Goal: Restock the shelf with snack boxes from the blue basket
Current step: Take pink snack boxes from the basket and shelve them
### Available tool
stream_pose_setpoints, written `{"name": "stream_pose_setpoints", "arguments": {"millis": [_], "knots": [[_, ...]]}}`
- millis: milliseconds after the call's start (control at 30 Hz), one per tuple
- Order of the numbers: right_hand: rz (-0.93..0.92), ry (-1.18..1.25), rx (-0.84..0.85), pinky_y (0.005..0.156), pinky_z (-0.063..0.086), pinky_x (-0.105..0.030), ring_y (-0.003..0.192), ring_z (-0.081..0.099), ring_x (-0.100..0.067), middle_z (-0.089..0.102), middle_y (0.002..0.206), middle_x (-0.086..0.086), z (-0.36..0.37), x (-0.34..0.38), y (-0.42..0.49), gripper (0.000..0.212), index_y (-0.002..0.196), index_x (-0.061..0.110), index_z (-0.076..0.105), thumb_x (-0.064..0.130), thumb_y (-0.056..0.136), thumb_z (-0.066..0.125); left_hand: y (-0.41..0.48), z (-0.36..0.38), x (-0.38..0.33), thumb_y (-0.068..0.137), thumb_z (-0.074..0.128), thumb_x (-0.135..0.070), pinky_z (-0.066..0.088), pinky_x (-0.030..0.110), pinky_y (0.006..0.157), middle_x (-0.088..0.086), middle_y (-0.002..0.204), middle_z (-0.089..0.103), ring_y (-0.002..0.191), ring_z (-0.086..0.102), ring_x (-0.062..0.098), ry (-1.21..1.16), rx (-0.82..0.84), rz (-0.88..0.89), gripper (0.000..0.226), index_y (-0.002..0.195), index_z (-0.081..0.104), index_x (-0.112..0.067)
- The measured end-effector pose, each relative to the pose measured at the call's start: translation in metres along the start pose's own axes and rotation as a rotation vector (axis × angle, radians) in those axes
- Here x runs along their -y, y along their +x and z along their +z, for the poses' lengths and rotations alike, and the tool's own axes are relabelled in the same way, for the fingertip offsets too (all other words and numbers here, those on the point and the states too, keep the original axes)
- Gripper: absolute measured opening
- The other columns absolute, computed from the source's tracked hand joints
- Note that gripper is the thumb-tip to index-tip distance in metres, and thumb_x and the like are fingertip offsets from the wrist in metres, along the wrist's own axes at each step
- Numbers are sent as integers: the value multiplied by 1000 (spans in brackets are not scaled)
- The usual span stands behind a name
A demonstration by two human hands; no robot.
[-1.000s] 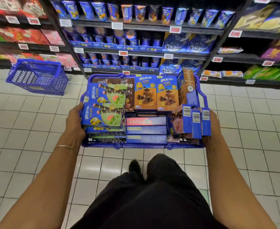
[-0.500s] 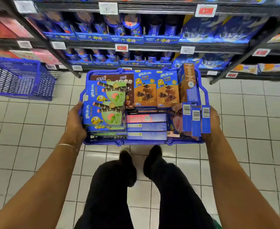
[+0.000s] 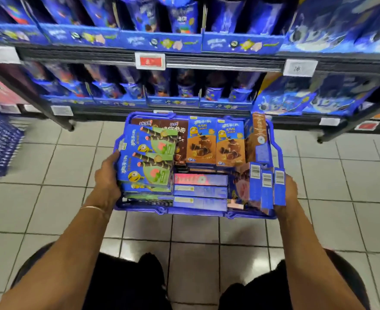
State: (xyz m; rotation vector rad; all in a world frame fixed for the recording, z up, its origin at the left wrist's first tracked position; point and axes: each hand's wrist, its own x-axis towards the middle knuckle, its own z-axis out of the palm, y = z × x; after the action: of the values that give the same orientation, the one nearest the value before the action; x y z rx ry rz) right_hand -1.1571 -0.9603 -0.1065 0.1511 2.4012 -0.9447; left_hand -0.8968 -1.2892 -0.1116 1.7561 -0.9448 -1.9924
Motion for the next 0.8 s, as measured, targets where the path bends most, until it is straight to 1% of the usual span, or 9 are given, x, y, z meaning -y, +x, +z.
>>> {"name": "stream_pose_setpoints", "arguments": {"millis": [133,233,333,400,467,567,633,700,800], "knots": [[-60,-176,-15,69,49,-30,79,62,-32,68,106,-27,23,-13,43,10,92,7,56,14,99,59,45,11,20,92,67,-47,51,61,110,17,129,74,124,68,42,-6,3,30,63,141,65,-8],[-155,-260,-16,80,55,-41,88,66,-41,68,95,-22,28,-8,64,21,82,11,53,19,98,62,62,15,18,90,69,-45,52,60,109,15,131,73,125,69,39,-28,-18,42,64,144,63,-11],[-129,-263,26,85,54,-42,97,66,-42,68,101,-19,29,0,73,17,92,10,57,25,99,61,68,17,16,92,67,-45,51,59,110,16,134,71,126,67,40,-24,-20,53,65,146,61,-10],[-83,-99,15,83,53,-42,94,64,-40,64,95,-14,27,-1,71,19,91,11,56,27,101,58,63,18,14,95,64,-43,50,60,112,17,137,70,129,65,41,-15,-17,56,62,147,60,-10],[44,305,18,74,53,-38,82,63,-31,63,89,-9,22,-1,61,24,82,18,55,33,100,54,56,16,12,100,61,-45,50,58,111,17,137,70,128,66,41,22,5,56,57,145,62,-10],[162,552,157,71,52,-33,69,72,-22,76,86,-7,7,1,47,40,86,19,65,56,96,52,41,16,1,106,52,-56,59,48,91,7,115,79,96,78,28,131,-14,56,51,130,69,-15],[100,474,180,78,45,-34,79,69,-17,74,90,-2,-6,8,38,48,93,24,67,65,97,43,35,21,-9,104,49,-64,54,41,86,8,127,74,100,74,27,288,-172,147,60,131,63,-13],[-62,394,38,79,40,-29,85,59,-6,66,104,2,-18,16,29,51,114,20,64,64,98,43,28,28,-16,101,51,-67,44,49,110,20,155,50,137,53,40,514,-371,332,78,151,49,-8],[-362,294,63,70,44,-20,82,64,10,64,123,10,-26,32,0,54,123,30,58,69,85,60,-1,48,-11,96,59,-63,40,55,114,21,150,50,137,50,41,592,-387,668,74,150,51,-13]]}}
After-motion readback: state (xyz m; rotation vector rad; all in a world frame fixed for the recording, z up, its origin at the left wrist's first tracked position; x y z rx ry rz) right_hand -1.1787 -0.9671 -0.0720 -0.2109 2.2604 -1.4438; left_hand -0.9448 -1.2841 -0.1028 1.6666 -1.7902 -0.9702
